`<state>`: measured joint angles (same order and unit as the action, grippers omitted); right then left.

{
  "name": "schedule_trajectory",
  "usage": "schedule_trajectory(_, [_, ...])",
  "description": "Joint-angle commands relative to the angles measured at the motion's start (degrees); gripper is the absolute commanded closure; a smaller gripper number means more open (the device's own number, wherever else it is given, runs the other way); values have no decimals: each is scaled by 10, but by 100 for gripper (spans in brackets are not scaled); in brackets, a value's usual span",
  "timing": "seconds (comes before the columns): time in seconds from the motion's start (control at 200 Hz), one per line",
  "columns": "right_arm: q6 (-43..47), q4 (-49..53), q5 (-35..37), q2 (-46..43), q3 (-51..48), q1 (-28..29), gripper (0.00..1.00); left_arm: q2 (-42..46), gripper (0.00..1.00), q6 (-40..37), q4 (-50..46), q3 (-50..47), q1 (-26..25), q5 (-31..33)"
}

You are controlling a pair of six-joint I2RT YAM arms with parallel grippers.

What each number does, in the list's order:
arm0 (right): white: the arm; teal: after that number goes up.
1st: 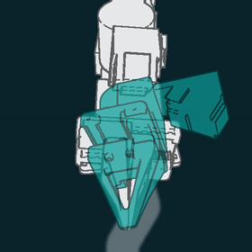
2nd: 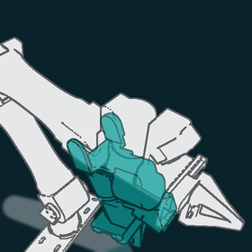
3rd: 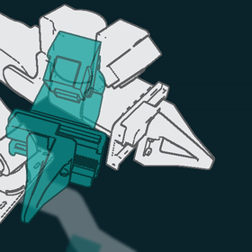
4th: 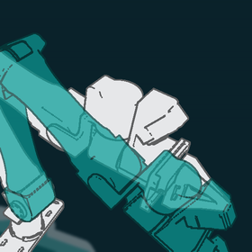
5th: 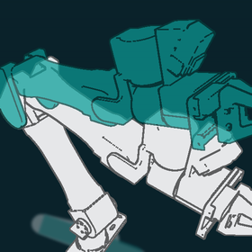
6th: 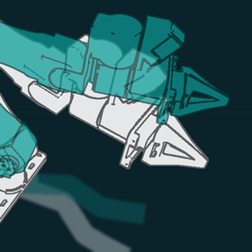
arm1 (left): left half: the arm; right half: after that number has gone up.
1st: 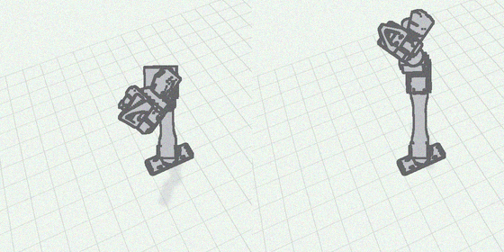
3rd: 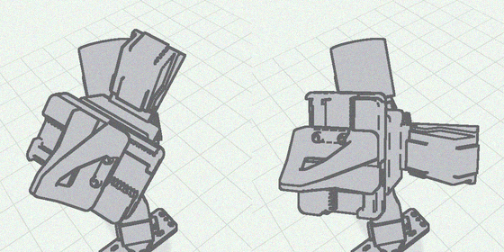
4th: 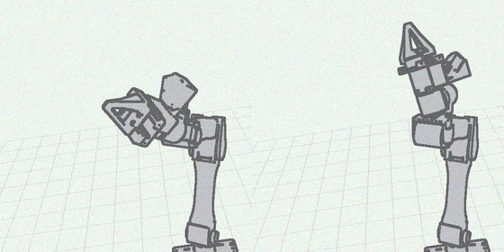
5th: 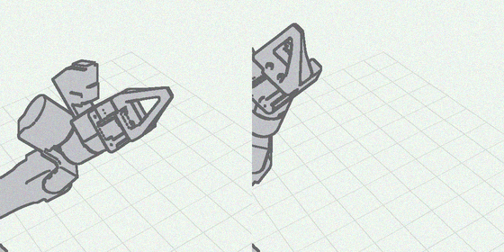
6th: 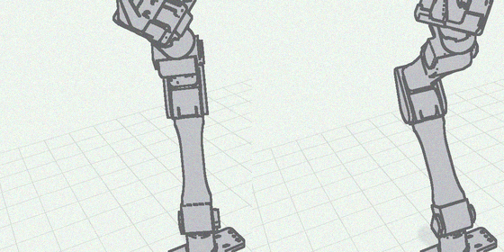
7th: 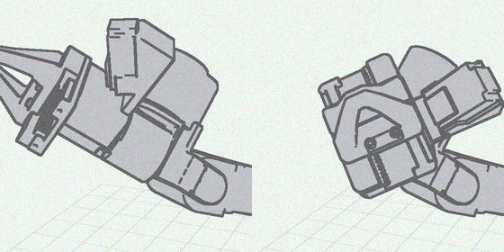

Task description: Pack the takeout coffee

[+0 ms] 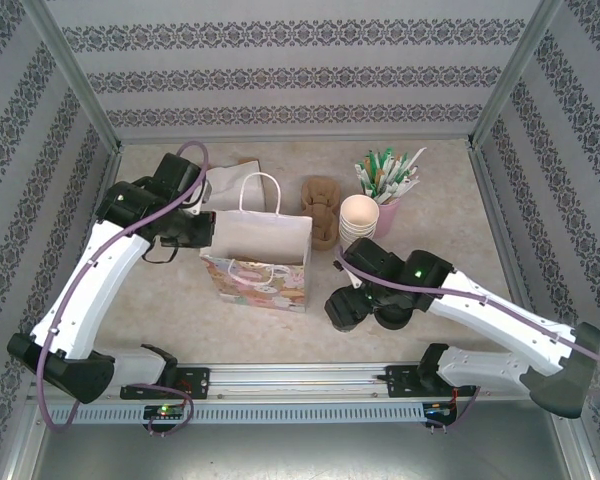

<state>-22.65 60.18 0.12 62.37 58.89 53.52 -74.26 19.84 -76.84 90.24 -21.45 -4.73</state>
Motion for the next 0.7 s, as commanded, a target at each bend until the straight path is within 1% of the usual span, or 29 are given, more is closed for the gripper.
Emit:
schedule_trajectory(0.0, [-5,10,29,9,14,6,2,-18,100,-15,6,12,20,-1])
schedule_trajectory(0.06, [-6,9,38,13,13,6,3,-25,100,-28,8,18,23,-12])
schedule_trajectory(0.175, [-13,-2,28,20,7,6,6,-35,100,-55,11,22,35,-37])
schedule_trajectory(0.255, [-14,-6,31,24,3,6,6,-39,100,-76,14,23,44,-59])
schedule_trajectory(0.375, [-13,-6,34,31,-1,6,4,-60,100,-102,6,31,62,-73])
schedule_trajectory(0.475, [-11,-10,30,36,-2,6,2,-76,100,-125,6,34,81,-103])
schedule_trajectory(0.59, [-10,-16,29,41,-5,6,3,-86,100,-141,11,38,103,-128])
schedule_trajectory(0.694, [-11,-15,27,44,-7,6,4,-91,100,-151,13,37,108,-146])
